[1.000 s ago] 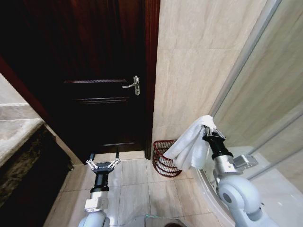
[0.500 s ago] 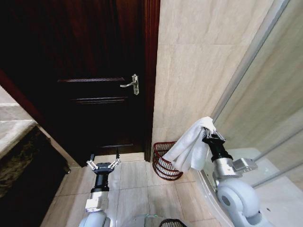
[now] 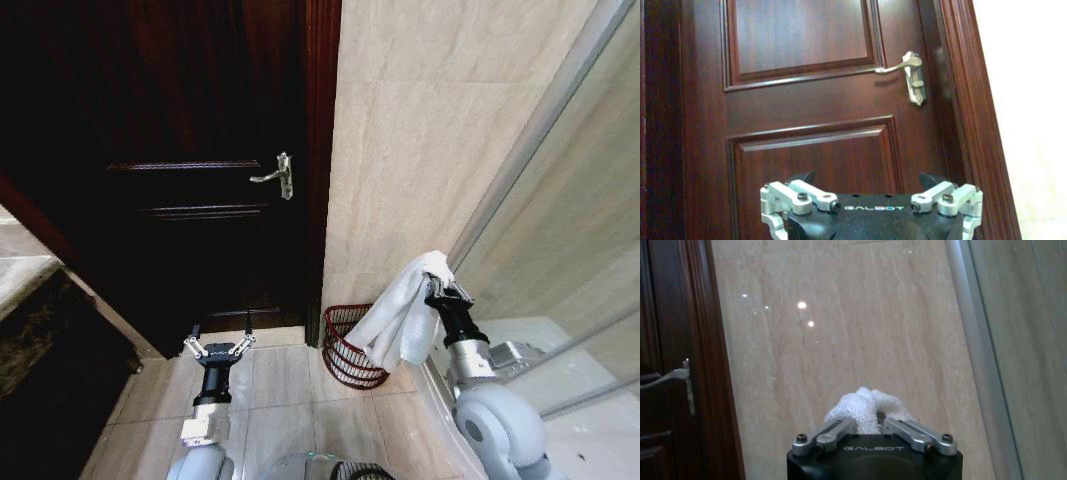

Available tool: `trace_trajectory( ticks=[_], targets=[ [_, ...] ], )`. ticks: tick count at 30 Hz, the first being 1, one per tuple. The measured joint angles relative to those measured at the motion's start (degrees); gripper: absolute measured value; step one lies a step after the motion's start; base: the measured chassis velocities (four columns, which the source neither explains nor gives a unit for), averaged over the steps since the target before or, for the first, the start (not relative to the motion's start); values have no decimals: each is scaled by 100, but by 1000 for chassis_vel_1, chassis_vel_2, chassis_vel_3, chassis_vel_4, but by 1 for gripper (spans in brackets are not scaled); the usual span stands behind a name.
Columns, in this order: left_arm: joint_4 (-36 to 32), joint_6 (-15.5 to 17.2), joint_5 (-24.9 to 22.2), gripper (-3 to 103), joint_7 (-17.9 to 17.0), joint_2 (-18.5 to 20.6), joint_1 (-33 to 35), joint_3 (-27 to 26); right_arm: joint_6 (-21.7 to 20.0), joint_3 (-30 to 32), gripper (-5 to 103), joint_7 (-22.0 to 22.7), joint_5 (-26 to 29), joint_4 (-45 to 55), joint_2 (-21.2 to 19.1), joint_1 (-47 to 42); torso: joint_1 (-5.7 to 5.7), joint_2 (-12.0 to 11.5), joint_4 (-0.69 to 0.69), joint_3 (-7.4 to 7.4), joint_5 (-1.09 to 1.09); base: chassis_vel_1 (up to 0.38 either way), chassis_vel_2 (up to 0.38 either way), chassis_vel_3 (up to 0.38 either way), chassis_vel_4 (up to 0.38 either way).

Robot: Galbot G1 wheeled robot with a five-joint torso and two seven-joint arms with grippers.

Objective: Discard the used towel into the hamper.

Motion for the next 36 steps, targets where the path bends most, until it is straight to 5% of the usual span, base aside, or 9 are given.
trace_trajectory(
  ticks=[19, 36],
  targets=[
    [15, -2, -31, 100, -17, 1, -35, -2, 112, -14, 3, -91, -153, 19, 160, -230, -194, -470, 0, -276, -1, -59, 57, 63, -51],
    [82, 12, -79, 100, -30, 37, -67, -6, 86, -40, 3, -27, -315, 265, 178, -159, -193, -478, 0, -285, 0, -52, 67, 55, -53]
  ],
)
